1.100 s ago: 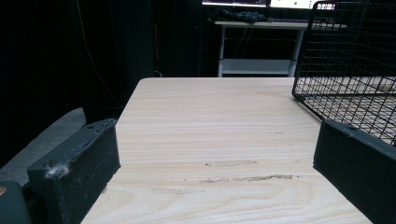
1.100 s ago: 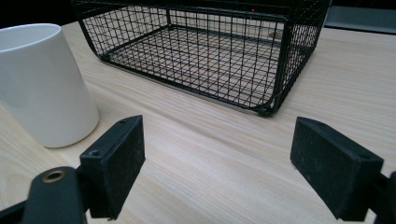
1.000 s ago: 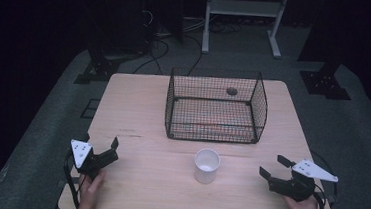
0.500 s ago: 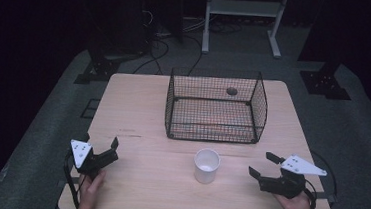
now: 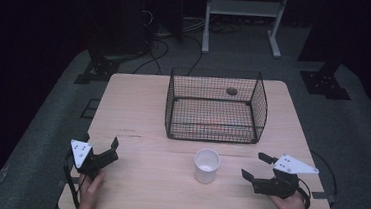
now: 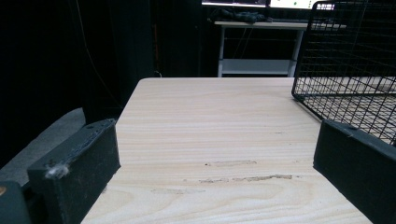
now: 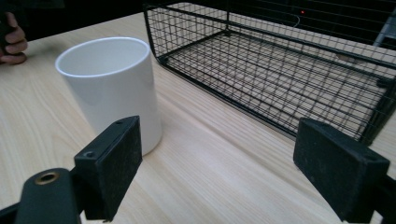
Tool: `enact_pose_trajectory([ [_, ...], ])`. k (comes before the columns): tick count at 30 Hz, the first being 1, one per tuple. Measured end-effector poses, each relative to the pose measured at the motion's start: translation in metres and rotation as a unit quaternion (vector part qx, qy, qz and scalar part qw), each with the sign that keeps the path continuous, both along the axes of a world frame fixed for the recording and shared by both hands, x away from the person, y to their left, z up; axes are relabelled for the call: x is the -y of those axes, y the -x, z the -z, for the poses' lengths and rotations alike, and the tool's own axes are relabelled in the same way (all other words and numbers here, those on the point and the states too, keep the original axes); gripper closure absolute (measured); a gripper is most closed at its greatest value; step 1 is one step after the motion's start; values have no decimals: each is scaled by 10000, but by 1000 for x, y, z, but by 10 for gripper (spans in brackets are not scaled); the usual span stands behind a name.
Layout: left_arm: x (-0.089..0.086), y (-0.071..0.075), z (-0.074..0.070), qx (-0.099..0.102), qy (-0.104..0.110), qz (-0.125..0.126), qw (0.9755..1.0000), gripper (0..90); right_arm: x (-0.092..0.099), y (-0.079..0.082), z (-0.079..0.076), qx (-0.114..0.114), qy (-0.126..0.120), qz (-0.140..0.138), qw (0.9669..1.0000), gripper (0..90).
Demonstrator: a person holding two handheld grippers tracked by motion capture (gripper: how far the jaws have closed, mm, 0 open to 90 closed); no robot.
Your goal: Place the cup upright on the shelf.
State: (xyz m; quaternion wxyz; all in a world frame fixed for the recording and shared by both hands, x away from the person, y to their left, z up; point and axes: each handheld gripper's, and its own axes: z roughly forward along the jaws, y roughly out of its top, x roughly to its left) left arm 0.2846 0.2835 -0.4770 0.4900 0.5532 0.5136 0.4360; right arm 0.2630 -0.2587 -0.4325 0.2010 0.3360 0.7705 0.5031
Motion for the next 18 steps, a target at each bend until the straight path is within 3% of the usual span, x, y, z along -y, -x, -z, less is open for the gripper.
enact_pose_trajectory([
  [18, 0, 0, 0, 1, 4, 5, 10000, 0, -24, 4, -5, -9, 127, -450, 9989, 135],
])
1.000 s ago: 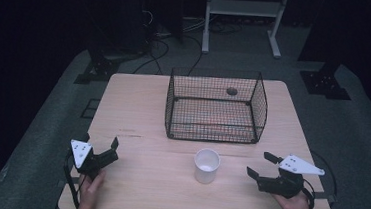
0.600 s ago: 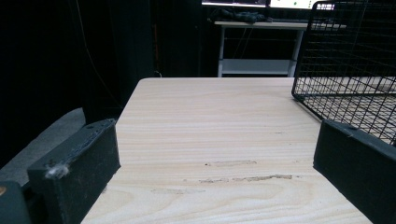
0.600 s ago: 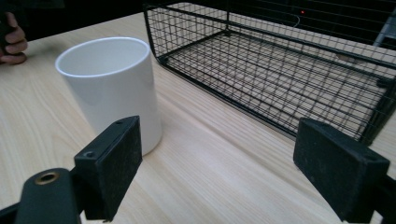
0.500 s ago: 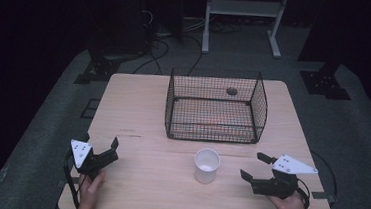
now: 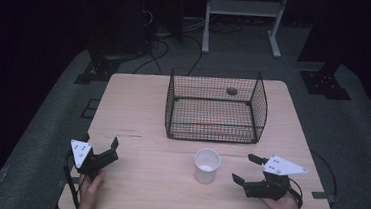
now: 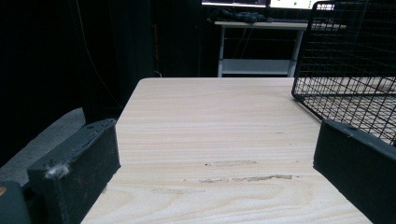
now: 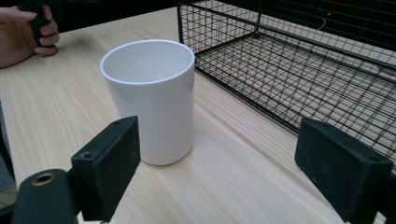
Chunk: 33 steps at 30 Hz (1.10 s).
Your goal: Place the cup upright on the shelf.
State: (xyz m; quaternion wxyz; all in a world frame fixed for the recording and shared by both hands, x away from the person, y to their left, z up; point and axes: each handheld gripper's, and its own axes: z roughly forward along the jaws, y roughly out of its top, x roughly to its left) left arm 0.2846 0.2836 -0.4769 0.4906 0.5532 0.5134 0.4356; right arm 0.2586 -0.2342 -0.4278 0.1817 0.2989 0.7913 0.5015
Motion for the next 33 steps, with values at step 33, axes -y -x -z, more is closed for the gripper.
enact_pose_trajectory([
  [33, 0, 0, 0, 1, 12, 4, 10000, 0, -38, -2, 0, -241, 80, -685, 9973, 102],
])
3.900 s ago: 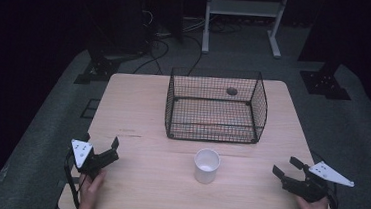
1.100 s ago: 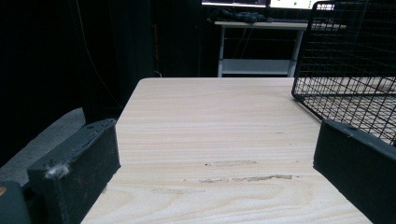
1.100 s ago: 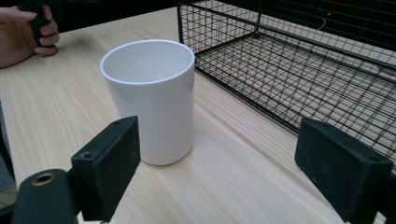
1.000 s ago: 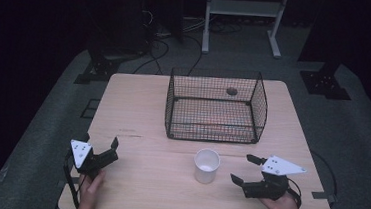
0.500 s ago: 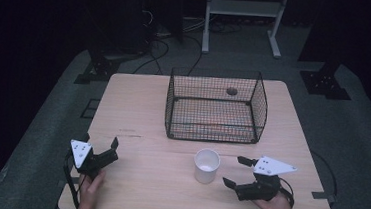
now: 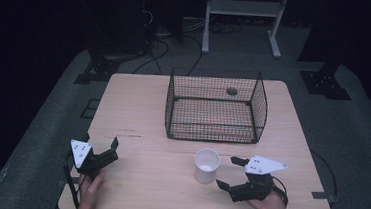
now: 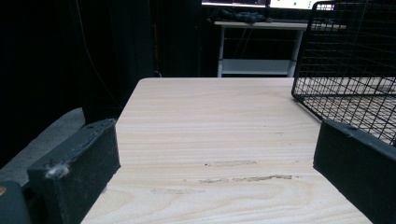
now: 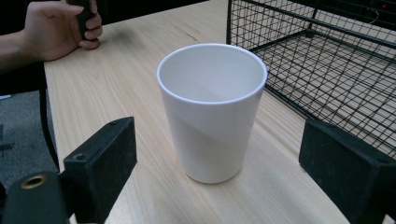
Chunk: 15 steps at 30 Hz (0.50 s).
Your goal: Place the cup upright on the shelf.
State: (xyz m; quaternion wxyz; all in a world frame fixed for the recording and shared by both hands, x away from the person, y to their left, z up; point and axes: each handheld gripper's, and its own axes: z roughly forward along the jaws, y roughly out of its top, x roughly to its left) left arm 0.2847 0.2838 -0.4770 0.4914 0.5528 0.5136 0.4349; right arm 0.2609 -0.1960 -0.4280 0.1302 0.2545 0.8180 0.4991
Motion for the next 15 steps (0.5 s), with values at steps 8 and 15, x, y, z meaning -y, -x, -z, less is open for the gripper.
enact_pose_trajectory([
  [8, 0, 0, 0, 2, -1, 4, 10000, 0, -10, -3, 0, -30, 80, -124, 9999, 94],
  [15, 0, 0, 0, 1, -1, 5, 10000, 0, -20, -6, 1, -68, 124, -214, 9997, 88],
])
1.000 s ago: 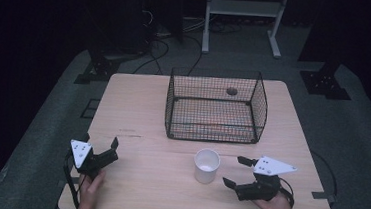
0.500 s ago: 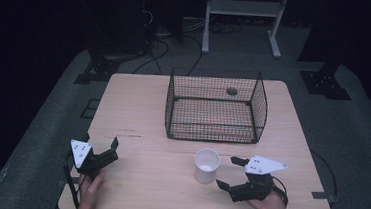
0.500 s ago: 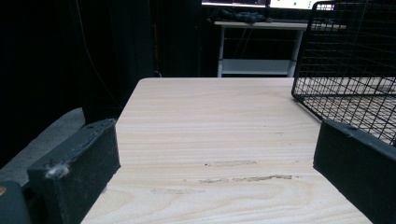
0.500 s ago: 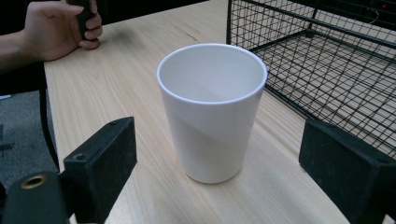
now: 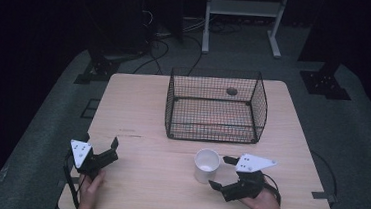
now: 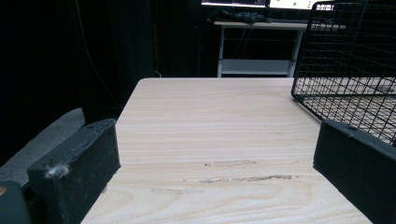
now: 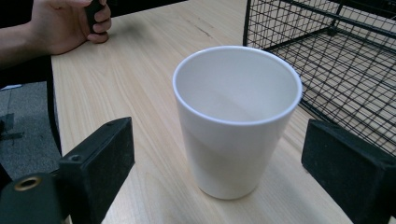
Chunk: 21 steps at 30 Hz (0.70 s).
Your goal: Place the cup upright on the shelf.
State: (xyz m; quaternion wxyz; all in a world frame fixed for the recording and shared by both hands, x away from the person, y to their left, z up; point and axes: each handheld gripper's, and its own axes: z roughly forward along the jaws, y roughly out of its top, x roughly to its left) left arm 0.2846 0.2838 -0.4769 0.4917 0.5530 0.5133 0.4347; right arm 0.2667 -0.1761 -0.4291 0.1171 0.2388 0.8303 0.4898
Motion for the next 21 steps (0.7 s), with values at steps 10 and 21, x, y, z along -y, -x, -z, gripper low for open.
enact_pose_trajectory([
  [10, 0, 0, 0, 0, 1, 0, 10000, 0, -11, -7, 3, -90, 59, -17, 9999, 82],
  [21, 0, 0, 0, 2, 4, 2, 10000, 0, -21, -18, 6, -123, 123, -8, 9998, 82],
])
